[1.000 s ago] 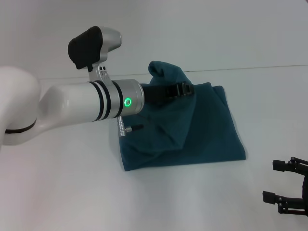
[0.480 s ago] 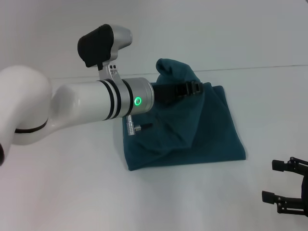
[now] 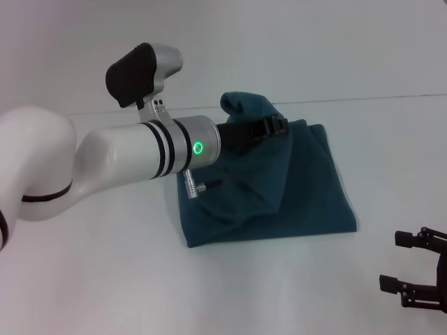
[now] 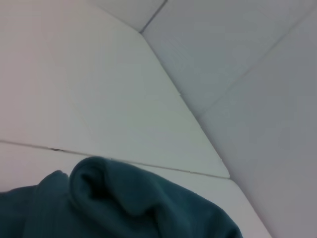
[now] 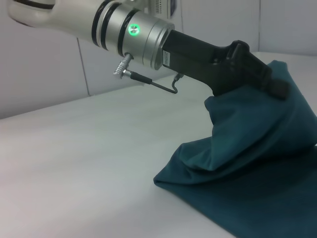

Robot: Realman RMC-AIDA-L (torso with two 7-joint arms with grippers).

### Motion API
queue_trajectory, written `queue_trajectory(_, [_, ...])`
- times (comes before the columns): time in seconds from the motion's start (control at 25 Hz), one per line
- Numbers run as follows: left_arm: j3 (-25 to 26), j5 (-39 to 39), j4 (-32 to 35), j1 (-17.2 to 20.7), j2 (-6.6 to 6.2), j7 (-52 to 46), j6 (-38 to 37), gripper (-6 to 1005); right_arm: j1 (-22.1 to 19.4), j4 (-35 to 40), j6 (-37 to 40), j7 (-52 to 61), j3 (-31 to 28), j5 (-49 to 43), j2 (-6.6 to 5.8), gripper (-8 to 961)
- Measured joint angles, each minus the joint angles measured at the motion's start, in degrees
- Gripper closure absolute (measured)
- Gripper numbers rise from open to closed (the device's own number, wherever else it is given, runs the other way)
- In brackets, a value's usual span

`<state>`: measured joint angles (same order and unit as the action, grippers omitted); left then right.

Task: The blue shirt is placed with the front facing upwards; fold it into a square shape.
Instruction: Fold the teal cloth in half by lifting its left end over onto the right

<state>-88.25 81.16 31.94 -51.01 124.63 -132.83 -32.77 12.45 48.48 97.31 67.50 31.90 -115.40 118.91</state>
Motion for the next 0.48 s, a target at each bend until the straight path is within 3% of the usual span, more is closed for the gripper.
queue_trajectory(0.36, [-4.33,-11.99,-0.95,-0.14,0.00,9.91,-0.22,798,0.01,-0.02,-0.78,0.00,0.00,0.00,0.00,38])
queue_trajectory(0.48, [-5.90,-14.93,-1.03,-0.51,0.00,11.38,-0.09,671,0.06,-0.06,-0.82,0.00,0.00,0.00,-0.01,38])
